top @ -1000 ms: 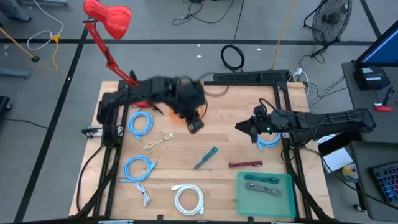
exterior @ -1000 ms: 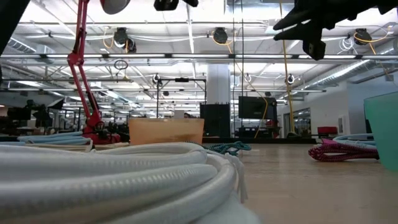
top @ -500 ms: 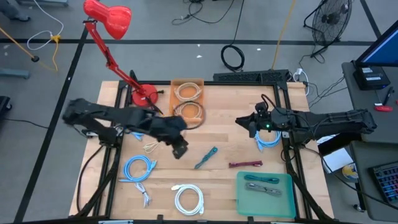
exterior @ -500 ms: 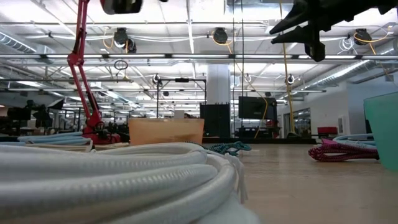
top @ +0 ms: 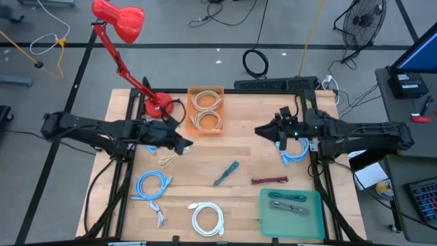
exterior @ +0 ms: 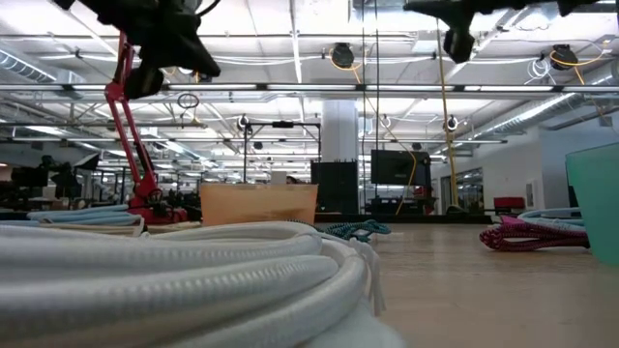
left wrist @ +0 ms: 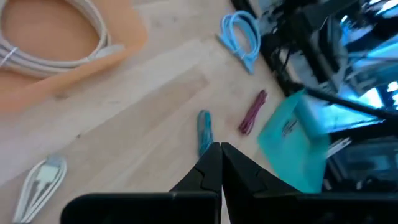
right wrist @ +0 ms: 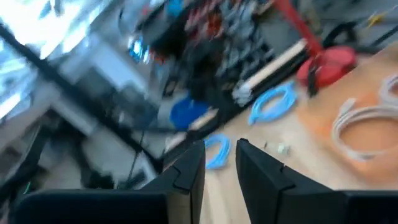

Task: Pick & Place USB Port
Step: Put the top left light blue wire cable into the orange bin

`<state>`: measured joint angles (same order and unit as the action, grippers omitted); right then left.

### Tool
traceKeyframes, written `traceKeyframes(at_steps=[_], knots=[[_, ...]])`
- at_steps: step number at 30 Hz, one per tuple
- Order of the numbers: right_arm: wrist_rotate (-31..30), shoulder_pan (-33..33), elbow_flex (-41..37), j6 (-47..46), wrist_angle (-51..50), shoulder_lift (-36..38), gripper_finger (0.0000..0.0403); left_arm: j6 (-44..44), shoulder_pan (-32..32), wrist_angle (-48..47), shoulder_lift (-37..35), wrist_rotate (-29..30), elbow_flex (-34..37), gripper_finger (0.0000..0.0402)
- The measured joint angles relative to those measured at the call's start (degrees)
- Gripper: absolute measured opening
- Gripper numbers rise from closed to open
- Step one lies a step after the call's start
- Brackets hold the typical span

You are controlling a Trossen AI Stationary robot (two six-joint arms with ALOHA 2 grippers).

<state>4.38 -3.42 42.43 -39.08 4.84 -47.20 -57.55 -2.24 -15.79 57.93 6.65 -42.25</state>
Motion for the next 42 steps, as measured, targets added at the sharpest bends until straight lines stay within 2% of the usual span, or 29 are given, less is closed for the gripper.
traceKeyframes(at_steps=[10,14,20,30,36,42], knots=[[7.32,3.08,21.72,15.06,-31.94,-17.53,0.0084,3.29,3.94,3.17,-1.90,-3.65,0.88,0.0013],[11.37,4.41,25.50,21.13,-39.79,-24.74,0.0085,3.76,4.45,2.52,-1.86,-4.17,0.88,0.0005],[13.97,6.52,25.77,28.78,-43.47,-31.77,0.0118,4.02,4.59,2.60,-1.84,-4.21,0.88,0.0012],[13.43,6.91,24.85,32.93,-57.85,-38.28,0.0205,3.92,4.24,2.39,-1.84,-4.32,0.88,0.0005],[13.69,7.71,21.11,30.83,-58.13,-38.47,0.0219,3.86,3.48,2.34,-1.84,-4.26,0.88,0.0018],[13.90,10.66,15.20,25.94,-54.30,-38.48,0.0219,4.03,3.43,2.34,-1.84,-4.25,0.88,0.0003]])
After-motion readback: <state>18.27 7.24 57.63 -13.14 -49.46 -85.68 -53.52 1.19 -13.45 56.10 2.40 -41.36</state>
